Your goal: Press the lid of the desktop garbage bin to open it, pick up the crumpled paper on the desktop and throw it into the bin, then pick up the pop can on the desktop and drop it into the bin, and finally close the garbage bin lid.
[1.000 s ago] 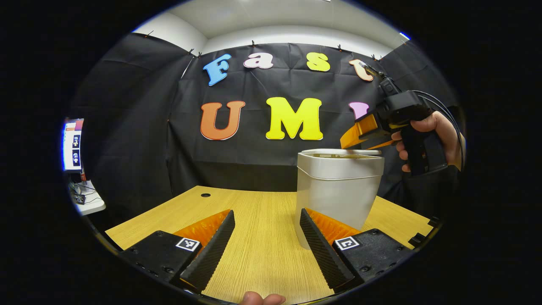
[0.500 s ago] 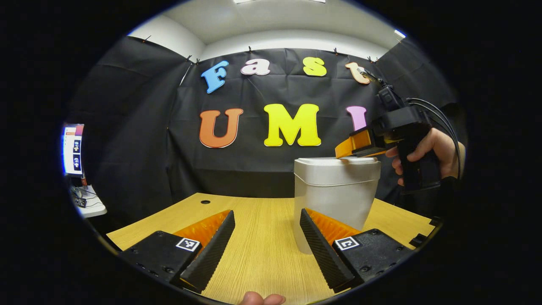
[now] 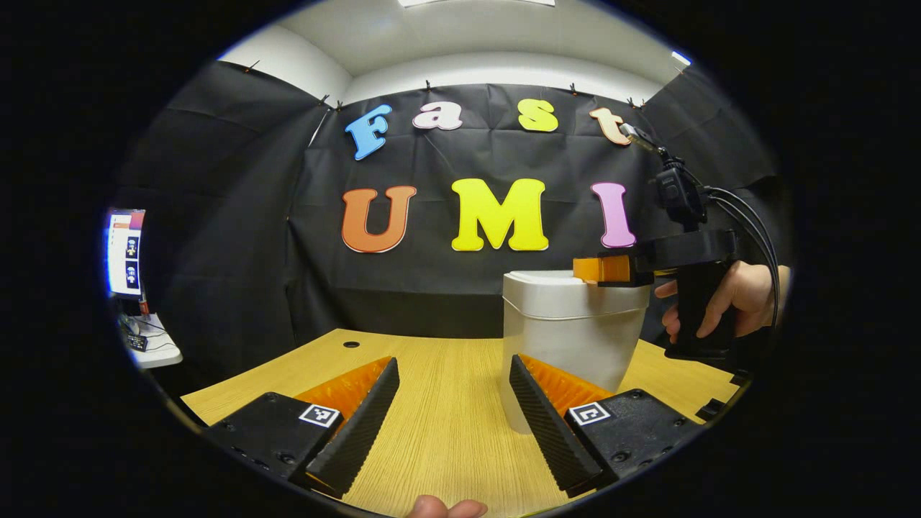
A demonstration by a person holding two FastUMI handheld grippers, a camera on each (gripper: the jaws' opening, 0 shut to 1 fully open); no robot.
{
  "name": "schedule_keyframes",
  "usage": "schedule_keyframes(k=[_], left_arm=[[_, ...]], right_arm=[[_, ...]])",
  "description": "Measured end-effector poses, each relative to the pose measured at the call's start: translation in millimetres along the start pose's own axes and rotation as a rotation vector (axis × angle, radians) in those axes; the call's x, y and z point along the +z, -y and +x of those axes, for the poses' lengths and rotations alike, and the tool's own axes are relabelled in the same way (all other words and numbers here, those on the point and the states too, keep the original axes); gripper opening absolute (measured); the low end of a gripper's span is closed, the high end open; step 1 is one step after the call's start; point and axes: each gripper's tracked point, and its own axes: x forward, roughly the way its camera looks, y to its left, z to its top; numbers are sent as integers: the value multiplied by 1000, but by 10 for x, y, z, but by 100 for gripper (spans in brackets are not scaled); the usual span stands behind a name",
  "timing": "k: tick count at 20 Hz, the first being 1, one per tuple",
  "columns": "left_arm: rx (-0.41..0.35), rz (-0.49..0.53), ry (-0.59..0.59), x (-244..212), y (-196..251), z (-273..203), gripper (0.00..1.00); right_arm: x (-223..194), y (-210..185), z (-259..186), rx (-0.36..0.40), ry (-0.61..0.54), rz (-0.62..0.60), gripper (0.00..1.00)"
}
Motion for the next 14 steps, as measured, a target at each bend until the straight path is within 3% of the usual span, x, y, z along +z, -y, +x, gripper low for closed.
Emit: schedule_keyframes(k=[6, 8, 9, 14], left_arm=[[-8, 1, 13, 19, 41, -7, 99], [-2, 3, 21, 33, 33, -18, 99], [2, 3, 26, 51, 15, -32, 99], [10, -2, 52, 128, 16, -58, 99]], right_arm=[[163, -40, -30, 10, 69, 56, 78], [126, -68, -16, 14, 58, 53, 85], [166, -59, -51, 7, 65, 44, 97], [538, 68, -289, -26, 193, 39, 96]])
